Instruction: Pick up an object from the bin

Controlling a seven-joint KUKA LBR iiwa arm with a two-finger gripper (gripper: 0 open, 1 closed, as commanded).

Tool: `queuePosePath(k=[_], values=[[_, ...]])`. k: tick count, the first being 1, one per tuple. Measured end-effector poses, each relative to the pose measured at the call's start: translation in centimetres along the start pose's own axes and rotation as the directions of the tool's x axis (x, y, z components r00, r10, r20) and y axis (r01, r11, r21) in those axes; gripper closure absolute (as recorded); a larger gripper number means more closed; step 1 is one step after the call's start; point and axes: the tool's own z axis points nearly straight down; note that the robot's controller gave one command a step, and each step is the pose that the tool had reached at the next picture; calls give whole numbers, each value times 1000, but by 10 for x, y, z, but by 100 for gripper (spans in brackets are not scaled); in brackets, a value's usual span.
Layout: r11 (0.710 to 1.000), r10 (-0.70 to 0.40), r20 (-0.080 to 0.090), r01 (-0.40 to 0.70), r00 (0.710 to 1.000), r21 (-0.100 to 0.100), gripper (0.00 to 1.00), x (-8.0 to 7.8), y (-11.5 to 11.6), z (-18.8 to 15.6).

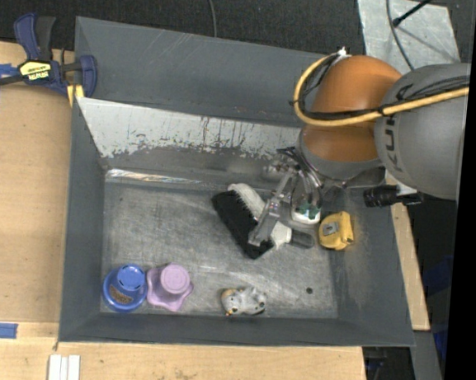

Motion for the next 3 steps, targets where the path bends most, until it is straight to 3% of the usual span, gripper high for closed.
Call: queuePosePath(k=[1,2,3], values=[[977,214,3,-214,977,-3,0,-5,-4,77],[973,230,19,-230,973,-7,100,-14,-6,86],[973,230,16,-230,973,-6,100,-13,-6,86]])
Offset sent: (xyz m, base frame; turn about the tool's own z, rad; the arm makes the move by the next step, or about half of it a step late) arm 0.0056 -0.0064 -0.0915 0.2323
